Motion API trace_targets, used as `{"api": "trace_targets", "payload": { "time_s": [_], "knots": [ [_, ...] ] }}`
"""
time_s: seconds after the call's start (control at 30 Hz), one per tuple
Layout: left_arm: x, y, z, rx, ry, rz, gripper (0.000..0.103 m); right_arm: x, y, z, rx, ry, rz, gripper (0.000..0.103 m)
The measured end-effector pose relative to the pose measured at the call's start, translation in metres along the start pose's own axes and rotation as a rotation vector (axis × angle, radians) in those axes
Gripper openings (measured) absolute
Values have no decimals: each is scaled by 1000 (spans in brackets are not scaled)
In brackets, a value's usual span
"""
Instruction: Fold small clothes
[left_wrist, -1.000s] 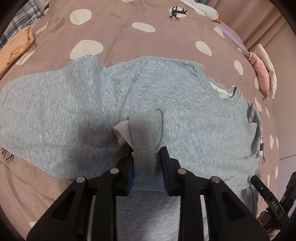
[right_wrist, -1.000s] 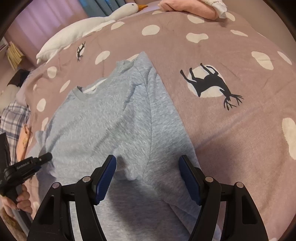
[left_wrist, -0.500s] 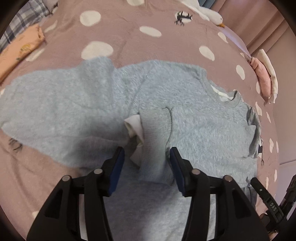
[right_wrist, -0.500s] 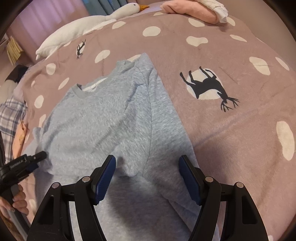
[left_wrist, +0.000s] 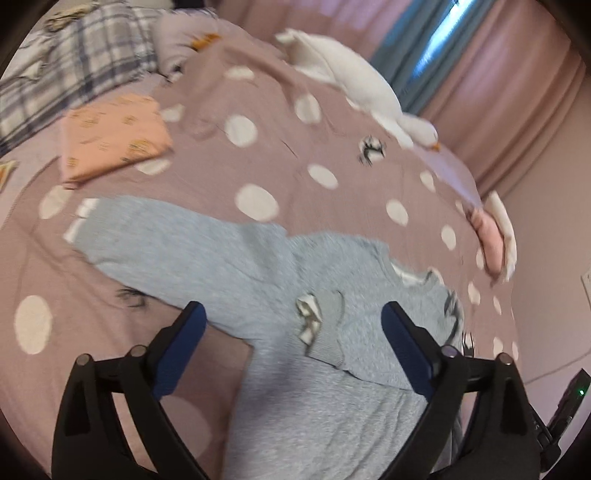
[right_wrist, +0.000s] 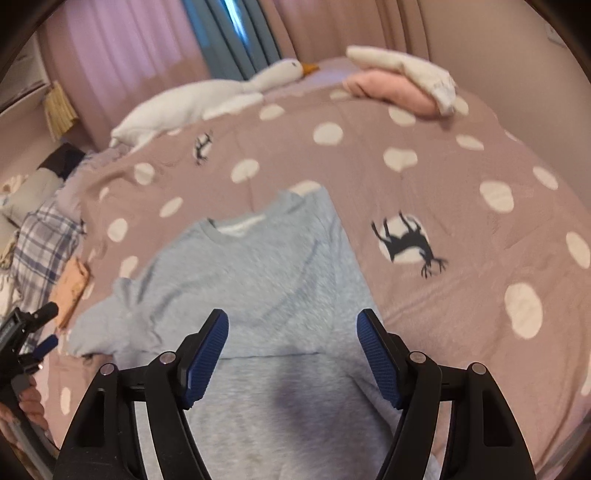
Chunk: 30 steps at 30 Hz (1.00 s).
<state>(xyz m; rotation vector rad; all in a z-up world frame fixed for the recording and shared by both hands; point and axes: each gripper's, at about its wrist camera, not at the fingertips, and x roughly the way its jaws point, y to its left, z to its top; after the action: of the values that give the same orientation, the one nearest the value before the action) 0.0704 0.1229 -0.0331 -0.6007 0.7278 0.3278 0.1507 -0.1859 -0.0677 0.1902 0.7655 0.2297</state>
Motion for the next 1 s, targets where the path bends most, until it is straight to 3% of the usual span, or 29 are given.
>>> {"api": "trace_targets", "payload": {
  "time_s": [0.13, 0.2, 0.43, 0.73, 0.83, 1.0],
  "knots": [
    [-26, 23, -1, -39, -54, 25, 101, -18, 14, 1, -31, -58, 14, 73],
    [-34, 37, -1, -68, -74, 49, 103, -28, 18, 1, -43, -90, 32, 85],
    [-40, 109, -6, -248, -98, 141, 103, -50, 26, -7, -74, -162, 61, 101],
    [-19, 185, -15, -472, -75, 159, 101, -52, 28, -21, -68, -135, 46, 101],
    [-8, 207, -10, -537, -82, 154, 97, -54, 25, -27, -64, -134, 40, 101],
    [25, 228, 1, -608, -47, 123, 79, -51, 15, -36, -33, -108, 6, 101]
  ]
}}
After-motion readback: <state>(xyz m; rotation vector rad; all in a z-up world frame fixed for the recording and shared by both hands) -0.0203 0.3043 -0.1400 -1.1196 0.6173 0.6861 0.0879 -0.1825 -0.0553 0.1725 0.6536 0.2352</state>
